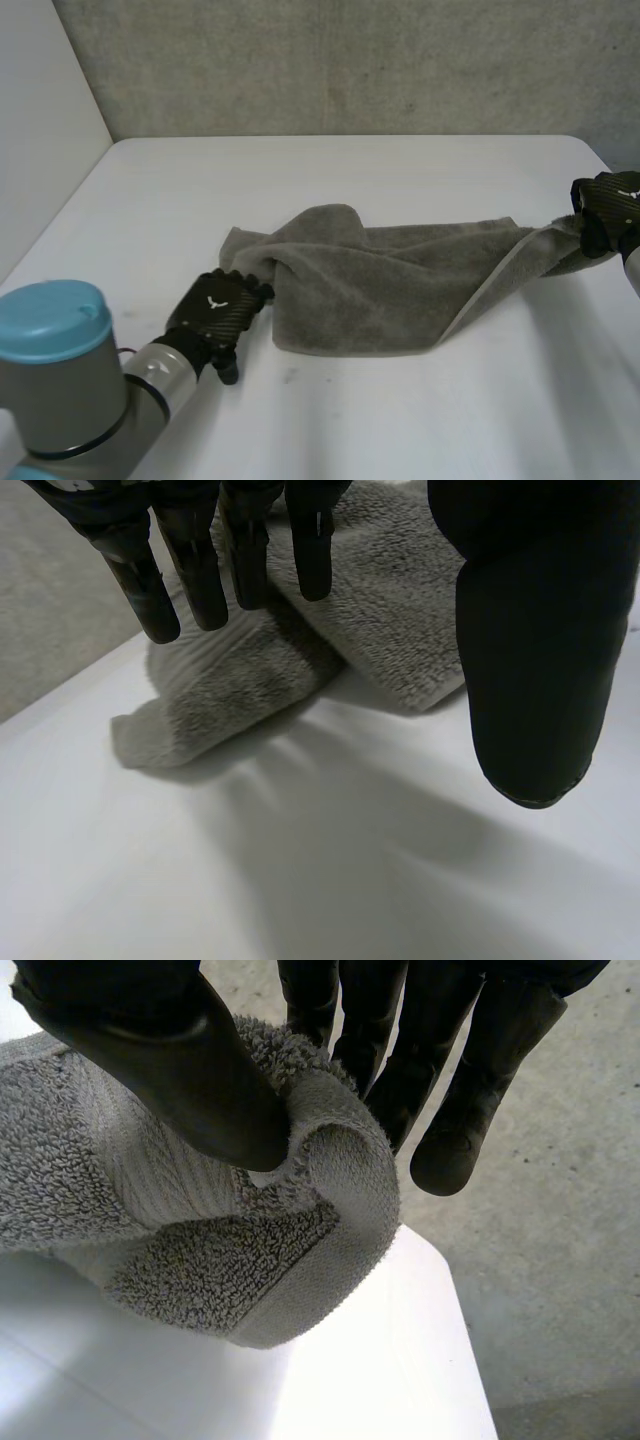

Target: Fold the towel.

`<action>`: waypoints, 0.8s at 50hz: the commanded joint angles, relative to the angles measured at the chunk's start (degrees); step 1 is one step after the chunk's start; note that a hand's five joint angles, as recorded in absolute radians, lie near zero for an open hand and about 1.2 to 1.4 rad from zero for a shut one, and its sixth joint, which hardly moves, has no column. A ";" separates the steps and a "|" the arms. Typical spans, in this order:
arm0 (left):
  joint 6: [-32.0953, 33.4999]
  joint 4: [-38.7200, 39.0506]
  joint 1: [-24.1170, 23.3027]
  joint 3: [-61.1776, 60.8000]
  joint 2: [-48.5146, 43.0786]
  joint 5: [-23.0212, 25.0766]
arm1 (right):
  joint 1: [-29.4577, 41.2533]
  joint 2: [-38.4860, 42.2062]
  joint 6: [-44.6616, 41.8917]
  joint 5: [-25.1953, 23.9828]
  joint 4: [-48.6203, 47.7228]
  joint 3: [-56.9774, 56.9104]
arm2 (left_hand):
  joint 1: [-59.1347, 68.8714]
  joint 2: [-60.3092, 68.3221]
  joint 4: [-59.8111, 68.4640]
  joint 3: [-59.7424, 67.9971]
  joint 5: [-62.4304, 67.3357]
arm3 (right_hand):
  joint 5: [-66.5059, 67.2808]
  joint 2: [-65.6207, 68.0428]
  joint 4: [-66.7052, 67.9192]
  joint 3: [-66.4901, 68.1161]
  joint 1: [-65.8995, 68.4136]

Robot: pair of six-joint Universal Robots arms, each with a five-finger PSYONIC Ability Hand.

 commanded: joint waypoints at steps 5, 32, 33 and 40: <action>-3.38 -0.61 -5.01 14.12 -11.08 -0.26 | 0.51 1.14 -0.17 -0.40 0.22 0.76 | 5.63 5.64 5.70 5.66 5.51 | 3.99 4.64 3.55 4.19 5.40; -5.84 -8.26 -7.65 35.23 -25.77 -0.26 | 0.60 1.32 -1.31 -0.57 0.13 1.55 | 35.05 35.05 35.11 35.07 34.93 | 3.99 4.64 3.55 4.19 5.40; -5.84 -8.26 -7.65 35.23 -25.77 -0.26 | 0.60 1.32 -1.31 -0.57 0.13 1.55 | 35.08 35.08 35.14 35.10 34.96 | 3.99 4.64 3.55 4.19 5.40; -7.33 -8.17 -8.08 35.67 -26.03 -0.35 | 0.60 1.67 -1.40 -0.57 0.13 1.47 | 62.23 62.23 62.29 62.25 62.11 | 3.99 4.64 3.55 4.19 5.40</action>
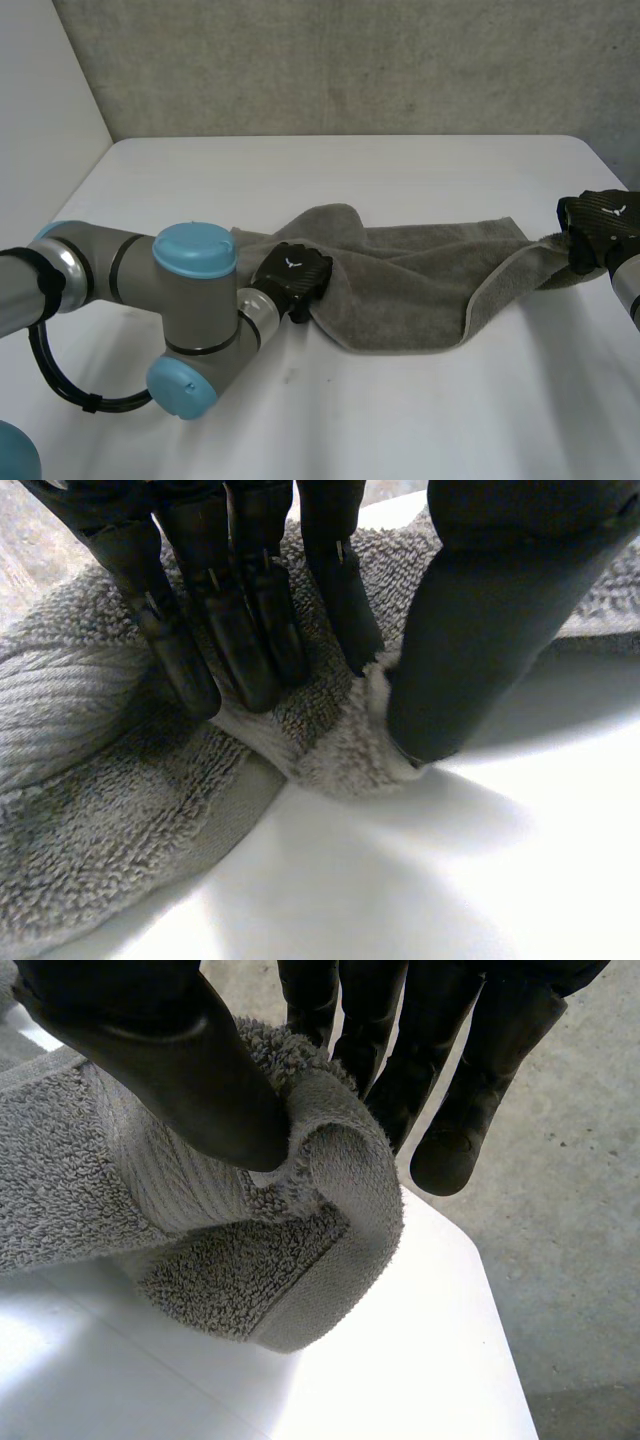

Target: Fold the towel.

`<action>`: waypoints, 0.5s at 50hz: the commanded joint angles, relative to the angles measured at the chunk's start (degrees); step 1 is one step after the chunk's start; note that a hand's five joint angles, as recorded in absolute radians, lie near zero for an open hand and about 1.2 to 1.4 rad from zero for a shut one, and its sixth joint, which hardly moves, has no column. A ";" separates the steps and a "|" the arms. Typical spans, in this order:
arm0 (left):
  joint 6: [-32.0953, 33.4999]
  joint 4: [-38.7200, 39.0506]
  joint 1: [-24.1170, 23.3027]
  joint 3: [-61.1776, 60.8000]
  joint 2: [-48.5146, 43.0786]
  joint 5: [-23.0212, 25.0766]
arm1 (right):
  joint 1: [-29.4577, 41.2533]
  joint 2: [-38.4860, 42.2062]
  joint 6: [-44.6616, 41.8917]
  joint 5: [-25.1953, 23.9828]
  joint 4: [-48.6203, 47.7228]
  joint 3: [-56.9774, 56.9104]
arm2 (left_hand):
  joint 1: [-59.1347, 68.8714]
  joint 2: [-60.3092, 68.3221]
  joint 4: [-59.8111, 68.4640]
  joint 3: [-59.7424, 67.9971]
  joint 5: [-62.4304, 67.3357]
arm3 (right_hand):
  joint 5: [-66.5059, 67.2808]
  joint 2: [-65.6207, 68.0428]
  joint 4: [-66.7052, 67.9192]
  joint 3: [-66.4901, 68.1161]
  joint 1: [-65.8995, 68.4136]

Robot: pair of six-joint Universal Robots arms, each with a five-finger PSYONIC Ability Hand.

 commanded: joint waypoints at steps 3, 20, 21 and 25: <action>-1.68 0.05 -0.44 0.56 0.37 -0.62 | 0.01 0.18 -0.10 0.02 0.00 -0.40 | 27.59 27.52 27.74 27.82 27.90 | 3.99 4.64 3.55 4.19 5.30; -0.01 -6.54 10.02 -4.98 31.49 -5.54 | 1.15 -13.98 -1.16 -4.03 14.50 -11.13 | 27.59 27.52 27.74 27.82 27.90 | 3.99 4.64 3.55 4.19 5.30; 0.51 -7.59 10.46 -4.89 34.36 -5.54 | 1.07 -15.63 -1.24 -4.98 16.94 -13.39 | 27.59 27.52 27.74 27.82 27.90 | 3.99 4.64 3.55 4.19 5.30; 3.75 -12.07 10.99 -3.93 42.28 -5.45 | 0.89 -18.45 -1.51 -5.78 27.56 -21.99 | 27.59 27.52 27.74 27.82 27.90 | 3.99 4.64 3.55 4.19 5.30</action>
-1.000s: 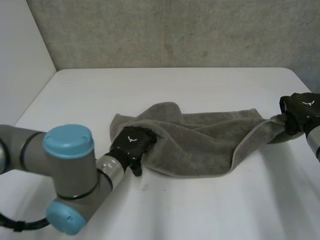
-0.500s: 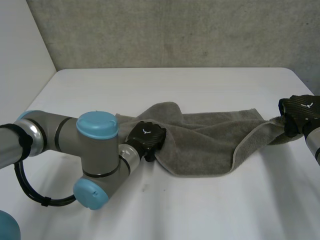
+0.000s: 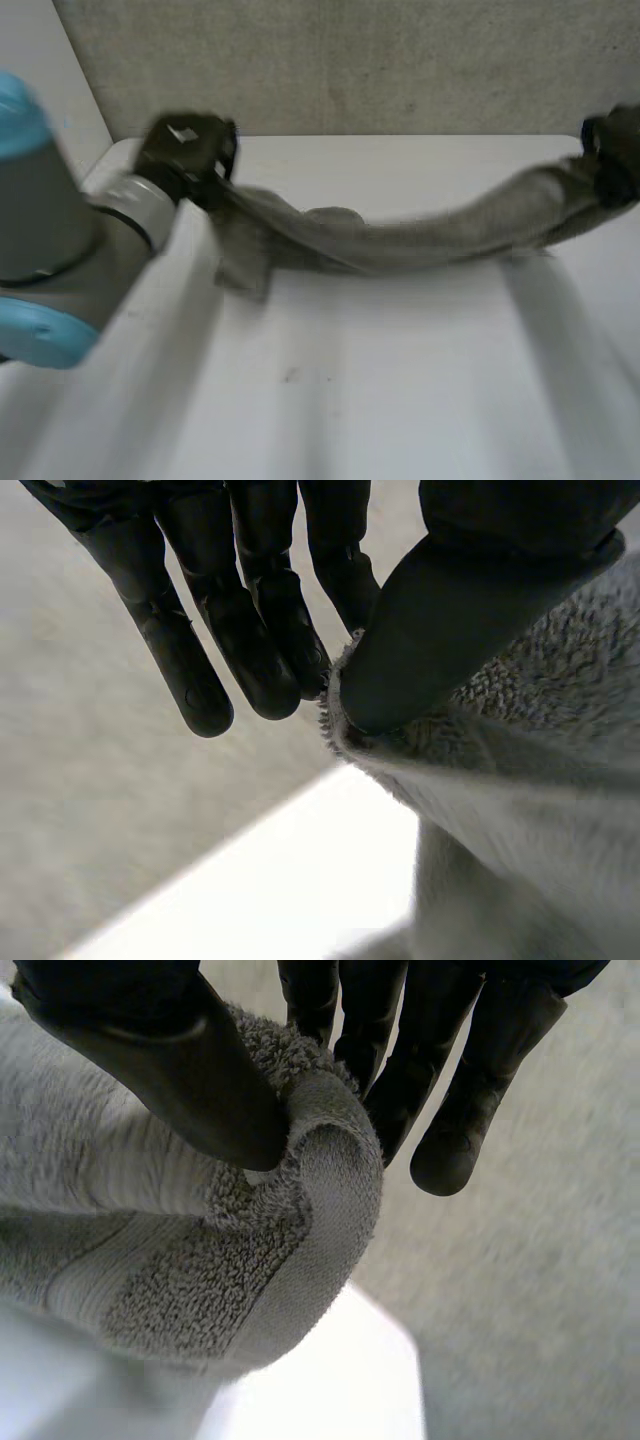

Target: Fold the towel.

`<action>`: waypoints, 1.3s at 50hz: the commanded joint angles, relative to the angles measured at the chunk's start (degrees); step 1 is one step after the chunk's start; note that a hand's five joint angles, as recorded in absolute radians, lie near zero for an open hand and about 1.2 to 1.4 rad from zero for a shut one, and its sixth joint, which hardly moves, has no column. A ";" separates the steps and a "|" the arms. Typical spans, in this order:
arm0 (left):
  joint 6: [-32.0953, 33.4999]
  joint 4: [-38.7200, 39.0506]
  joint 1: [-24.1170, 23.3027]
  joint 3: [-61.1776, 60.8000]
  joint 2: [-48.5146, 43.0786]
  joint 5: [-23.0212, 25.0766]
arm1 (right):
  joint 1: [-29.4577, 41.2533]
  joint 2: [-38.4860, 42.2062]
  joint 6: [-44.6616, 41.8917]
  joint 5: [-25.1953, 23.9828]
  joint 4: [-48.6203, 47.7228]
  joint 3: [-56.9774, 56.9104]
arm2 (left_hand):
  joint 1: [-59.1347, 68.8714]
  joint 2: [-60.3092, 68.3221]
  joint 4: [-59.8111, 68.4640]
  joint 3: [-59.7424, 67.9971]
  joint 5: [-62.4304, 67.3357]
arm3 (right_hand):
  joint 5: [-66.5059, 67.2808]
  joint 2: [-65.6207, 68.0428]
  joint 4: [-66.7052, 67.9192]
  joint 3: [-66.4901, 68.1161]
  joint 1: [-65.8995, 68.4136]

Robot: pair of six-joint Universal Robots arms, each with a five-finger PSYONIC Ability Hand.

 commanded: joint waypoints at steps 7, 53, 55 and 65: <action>8.86 -9.73 1.99 1.43 15.01 1.55 | -0.21 -1.53 -6.83 -2.58 28.22 -20.86 | 12.05 10.31 10.27 10.37 11.19 | 3.99 4.64 3.55 4.19 5.21; -4.49 7.84 14.73 5.52 -2.49 12.17 | 13.94 19.49 5.20 -3.01 3.99 -27.06 | 12.05 10.31 10.27 10.37 11.19 | 3.99 4.64 3.55 4.19 5.21; -4.49 7.93 14.91 0.16 -1.26 14.19 | 13.86 19.49 3.62 -4.15 3.90 -23.55 | 12.05 10.31 10.27 10.37 11.19 | 3.99 4.64 3.55 4.19 5.21; 5.09 8.37 14.91 -25.64 1.48 18.69 | 12.37 22.73 -5.70 -9.70 -0.75 -5.78 | 12.05 10.31 10.27 10.37 11.19 | 3.99 4.64 3.55 4.19 5.21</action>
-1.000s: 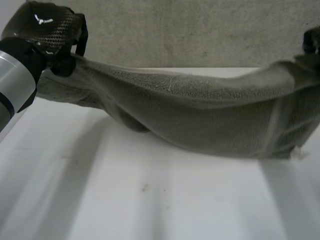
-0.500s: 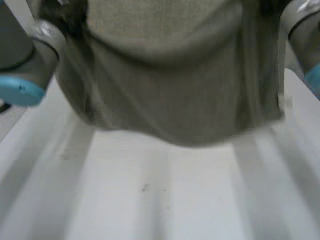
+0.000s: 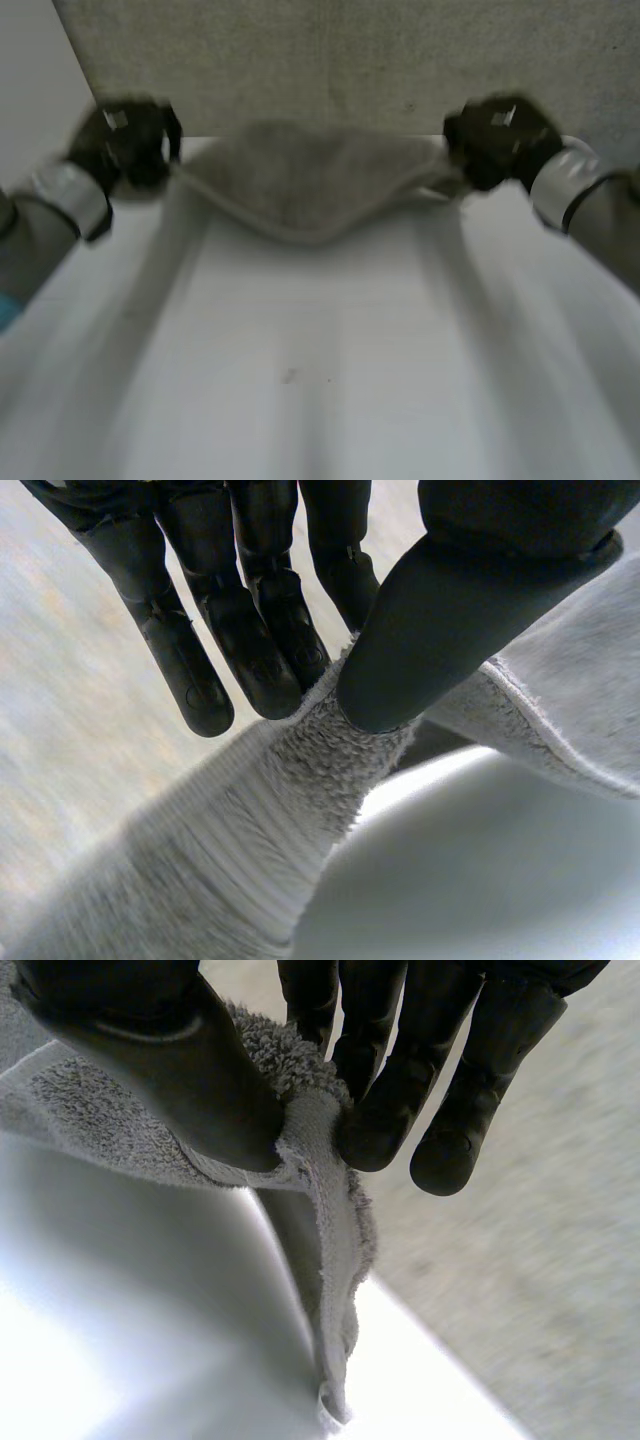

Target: Fold the towel.

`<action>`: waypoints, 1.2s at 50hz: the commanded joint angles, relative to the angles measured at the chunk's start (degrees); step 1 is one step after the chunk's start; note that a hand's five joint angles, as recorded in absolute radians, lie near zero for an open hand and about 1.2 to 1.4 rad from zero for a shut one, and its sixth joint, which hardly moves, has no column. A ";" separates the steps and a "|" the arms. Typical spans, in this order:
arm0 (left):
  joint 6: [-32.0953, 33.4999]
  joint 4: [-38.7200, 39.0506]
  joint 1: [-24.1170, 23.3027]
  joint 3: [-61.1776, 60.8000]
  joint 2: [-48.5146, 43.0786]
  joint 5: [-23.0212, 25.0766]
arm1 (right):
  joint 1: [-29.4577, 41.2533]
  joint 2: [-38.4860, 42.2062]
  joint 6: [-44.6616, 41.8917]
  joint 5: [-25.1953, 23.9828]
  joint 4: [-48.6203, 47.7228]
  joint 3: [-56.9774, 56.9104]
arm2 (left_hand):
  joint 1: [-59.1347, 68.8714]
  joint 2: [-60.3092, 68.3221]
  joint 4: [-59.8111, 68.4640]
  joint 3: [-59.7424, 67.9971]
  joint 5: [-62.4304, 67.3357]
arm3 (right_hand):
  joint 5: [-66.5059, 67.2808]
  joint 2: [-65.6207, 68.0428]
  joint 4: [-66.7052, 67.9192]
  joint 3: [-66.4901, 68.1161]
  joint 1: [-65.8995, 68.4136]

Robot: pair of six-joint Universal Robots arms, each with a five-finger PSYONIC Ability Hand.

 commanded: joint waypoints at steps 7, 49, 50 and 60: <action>19.96 0.65 -1.35 -26.11 0.37 2.40 | -5.79 2.49 -9.78 -3.20 -5.51 17.69 | 11.78 10.21 10.22 10.27 10.95 | 3.99 4.36 3.55 3.33 5.08; 20.05 13.39 -1.71 -25.50 -8.78 -6.56 | -15.03 0.38 4.46 1.10 -7.45 16.55 | -22.86 -24.43 -24.42 -24.37 -23.69 | 3.99 4.36 3.55 3.33 5.08; 20.14 13.31 -1.36 -25.58 -8.52 -7.17 | -15.03 0.29 4.37 1.28 -7.53 16.55 | -21.85 -23.42 -23.41 -23.36 -22.68 | 3.99 4.36 3.55 3.33 5.08; 20.14 12.87 -0.21 -27.16 -5.44 -7.27 | -15.03 0.38 4.37 1.37 -7.53 16.38 | -17.64 -19.21 -19.20 -19.15 -18.47 | 3.99 4.36 3.55 3.33 5.08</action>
